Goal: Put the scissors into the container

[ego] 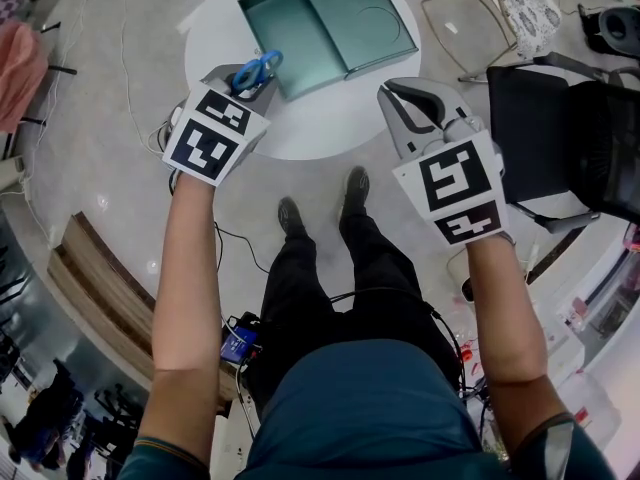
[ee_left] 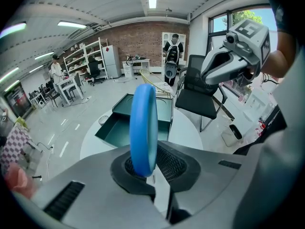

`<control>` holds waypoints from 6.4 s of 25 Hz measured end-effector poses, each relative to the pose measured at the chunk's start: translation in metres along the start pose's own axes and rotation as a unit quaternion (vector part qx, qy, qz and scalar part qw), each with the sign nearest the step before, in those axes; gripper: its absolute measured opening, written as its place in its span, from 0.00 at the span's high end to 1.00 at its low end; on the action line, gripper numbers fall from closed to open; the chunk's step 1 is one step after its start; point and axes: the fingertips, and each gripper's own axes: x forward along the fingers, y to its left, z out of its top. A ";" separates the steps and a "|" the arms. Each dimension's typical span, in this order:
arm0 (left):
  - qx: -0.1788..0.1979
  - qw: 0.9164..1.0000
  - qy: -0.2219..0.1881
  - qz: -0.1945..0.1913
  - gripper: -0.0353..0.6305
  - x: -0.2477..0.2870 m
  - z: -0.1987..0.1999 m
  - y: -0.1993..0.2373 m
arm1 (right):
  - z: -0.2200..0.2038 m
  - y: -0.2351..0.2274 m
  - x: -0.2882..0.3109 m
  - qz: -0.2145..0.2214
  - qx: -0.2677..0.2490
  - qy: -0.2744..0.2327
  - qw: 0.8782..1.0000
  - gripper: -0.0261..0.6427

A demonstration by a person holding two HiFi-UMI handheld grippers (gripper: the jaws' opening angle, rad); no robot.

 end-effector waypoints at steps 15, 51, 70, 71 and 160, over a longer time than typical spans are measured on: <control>-0.012 1.000 0.013 -0.014 0.91 0.029 -0.008 0.004 | -0.008 -0.003 0.013 0.004 0.004 0.008 1.000 0.90; 0.006 0.998 0.037 -0.043 0.91 0.102 0.015 0.006 | -0.027 -0.029 0.036 0.001 0.024 0.026 0.999 0.90; 0.011 0.999 0.014 -0.028 0.86 0.088 0.029 0.006 | -0.028 -0.025 0.026 -0.001 0.023 0.023 0.999 0.90; 0.013 1.000 0.013 -0.025 0.86 0.087 0.032 0.007 | -0.028 -0.025 0.025 -0.001 0.023 0.022 0.999 0.90; 0.190 0.943 -0.224 0.158 0.92 -0.501 0.090 -0.102 | 0.235 0.120 -0.359 -0.136 -0.066 -0.227 0.962 0.91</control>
